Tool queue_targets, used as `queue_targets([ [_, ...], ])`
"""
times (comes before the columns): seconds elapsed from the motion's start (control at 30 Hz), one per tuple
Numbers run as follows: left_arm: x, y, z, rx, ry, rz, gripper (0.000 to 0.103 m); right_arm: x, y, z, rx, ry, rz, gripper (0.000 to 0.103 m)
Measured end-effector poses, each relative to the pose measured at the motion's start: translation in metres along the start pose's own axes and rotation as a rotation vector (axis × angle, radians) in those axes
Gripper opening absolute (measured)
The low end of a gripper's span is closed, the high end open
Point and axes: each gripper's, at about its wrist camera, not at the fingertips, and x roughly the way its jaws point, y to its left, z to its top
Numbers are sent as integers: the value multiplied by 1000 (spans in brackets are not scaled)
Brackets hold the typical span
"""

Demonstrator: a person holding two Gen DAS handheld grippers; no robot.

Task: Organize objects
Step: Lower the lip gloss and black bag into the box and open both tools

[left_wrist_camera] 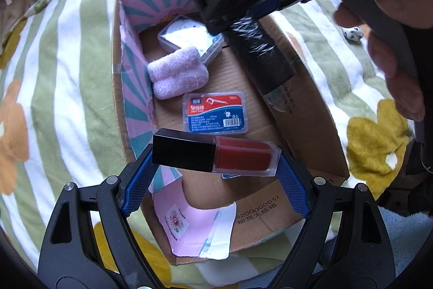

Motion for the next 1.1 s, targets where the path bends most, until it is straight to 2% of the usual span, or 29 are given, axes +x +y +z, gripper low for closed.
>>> queue_targets([
  [0.07, -2, -3, 1, 14, -1, -17, 97, -5, -1, 1, 11, -16, 28, 53],
  [0.1, -4, -4, 1, 19, -6, -19, 103, -9, -2, 1, 16, -28, 34, 77],
  [0.13, -6, -6, 1, 26, -12, -25, 103, -13, -2, 2, 19, -42, 36, 88],
  [0.5, -7, -8, 2, 3, -17, -31, 103, -24, -3, 4, 4, -57, 6, 90],
  [1.1, -40, -12, 5, -54, -53, -15, 103, -55, 2, -5, -23, -49, 25, 90],
])
